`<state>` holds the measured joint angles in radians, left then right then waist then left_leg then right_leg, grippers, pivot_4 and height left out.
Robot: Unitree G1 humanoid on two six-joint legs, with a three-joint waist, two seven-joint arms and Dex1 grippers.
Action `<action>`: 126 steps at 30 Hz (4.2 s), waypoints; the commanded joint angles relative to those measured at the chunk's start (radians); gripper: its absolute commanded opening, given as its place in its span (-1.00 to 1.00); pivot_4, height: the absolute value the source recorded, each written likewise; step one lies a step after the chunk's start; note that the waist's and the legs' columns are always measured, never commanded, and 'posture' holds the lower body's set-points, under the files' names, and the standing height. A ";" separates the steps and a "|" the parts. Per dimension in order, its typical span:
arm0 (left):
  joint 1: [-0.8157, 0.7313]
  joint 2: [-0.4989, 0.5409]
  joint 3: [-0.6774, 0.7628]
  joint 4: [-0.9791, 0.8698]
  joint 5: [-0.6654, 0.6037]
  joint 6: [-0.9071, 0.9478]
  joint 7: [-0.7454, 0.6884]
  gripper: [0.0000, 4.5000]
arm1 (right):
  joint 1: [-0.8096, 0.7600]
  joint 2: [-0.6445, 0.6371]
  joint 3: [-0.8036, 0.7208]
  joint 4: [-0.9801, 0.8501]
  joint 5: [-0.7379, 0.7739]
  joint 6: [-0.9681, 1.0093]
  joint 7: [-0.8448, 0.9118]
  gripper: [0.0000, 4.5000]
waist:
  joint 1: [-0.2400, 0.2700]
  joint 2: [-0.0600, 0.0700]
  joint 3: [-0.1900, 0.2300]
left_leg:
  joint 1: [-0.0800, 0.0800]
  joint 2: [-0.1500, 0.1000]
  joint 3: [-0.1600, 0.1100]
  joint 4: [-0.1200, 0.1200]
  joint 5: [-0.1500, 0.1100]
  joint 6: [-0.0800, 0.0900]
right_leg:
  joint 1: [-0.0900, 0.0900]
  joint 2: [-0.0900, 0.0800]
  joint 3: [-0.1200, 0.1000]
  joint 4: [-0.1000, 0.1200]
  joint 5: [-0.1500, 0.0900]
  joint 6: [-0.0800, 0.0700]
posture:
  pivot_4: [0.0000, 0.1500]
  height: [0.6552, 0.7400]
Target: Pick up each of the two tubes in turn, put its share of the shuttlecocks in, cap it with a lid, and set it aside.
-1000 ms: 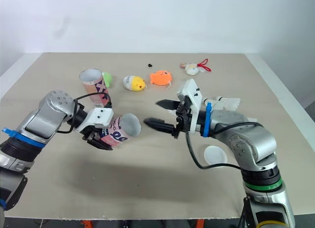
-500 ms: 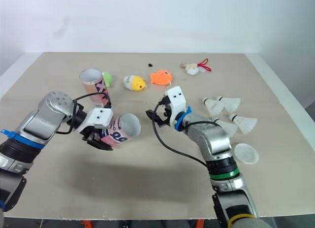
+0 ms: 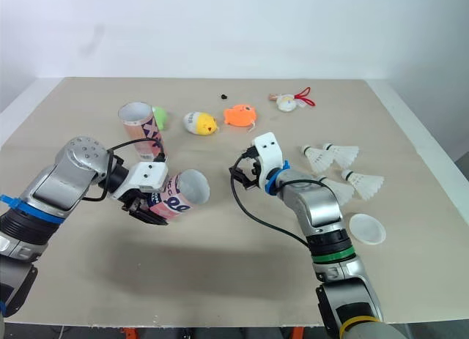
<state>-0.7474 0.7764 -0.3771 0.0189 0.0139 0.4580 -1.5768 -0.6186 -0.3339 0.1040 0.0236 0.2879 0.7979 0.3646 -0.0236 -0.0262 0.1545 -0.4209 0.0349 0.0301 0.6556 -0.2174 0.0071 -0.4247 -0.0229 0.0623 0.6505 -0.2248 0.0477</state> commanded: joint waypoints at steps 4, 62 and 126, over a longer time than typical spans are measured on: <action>0.015 -0.008 -0.024 -0.009 -0.017 0.001 -0.001 0.44 | -0.021 -0.015 -0.048 0.021 -0.030 -0.025 -0.009 0.99 | 0.000 0.000 0.000 | 0.000 0.000 0.000 0.000 0.000 0.000 | 0.000 0.000 0.000 0.000 0.000 0.000 | 1.00 1.00; 0.011 -0.004 -0.032 -0.019 -0.039 0.014 0.010 0.44 | 0.028 -0.518 0.065 -0.646 0.225 -0.136 0.644 -0.97 | 0.004 0.002 0.001 | -0.001 -0.004 -0.003 0.002 -0.001 0.002 | 0.002 -0.003 0.001 0.000 -0.003 0.002 | 1.00 1.00; 0.034 -0.050 -0.052 -0.018 -0.046 0.004 0.045 0.44 | 0.599 -0.345 -0.430 -0.130 0.074 -0.320 0.264 0.73 | 0.030 0.008 -0.003 | 0.013 -0.011 -0.002 0.001 -0.002 0.003 | 0.018 -0.002 0.013 -0.004 -0.009 0.005 | 1.00 1.00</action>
<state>-0.7333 0.7260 -0.4078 0.0148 -0.0266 0.4564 -1.5340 0.0015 -0.6785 -0.3219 -0.1112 0.3674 0.4993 0.6303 0.0059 -0.0180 0.1517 -0.4083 0.0236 0.0279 0.6569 -0.2191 0.0101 -0.4068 -0.0245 0.0752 0.6469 -0.2337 0.0523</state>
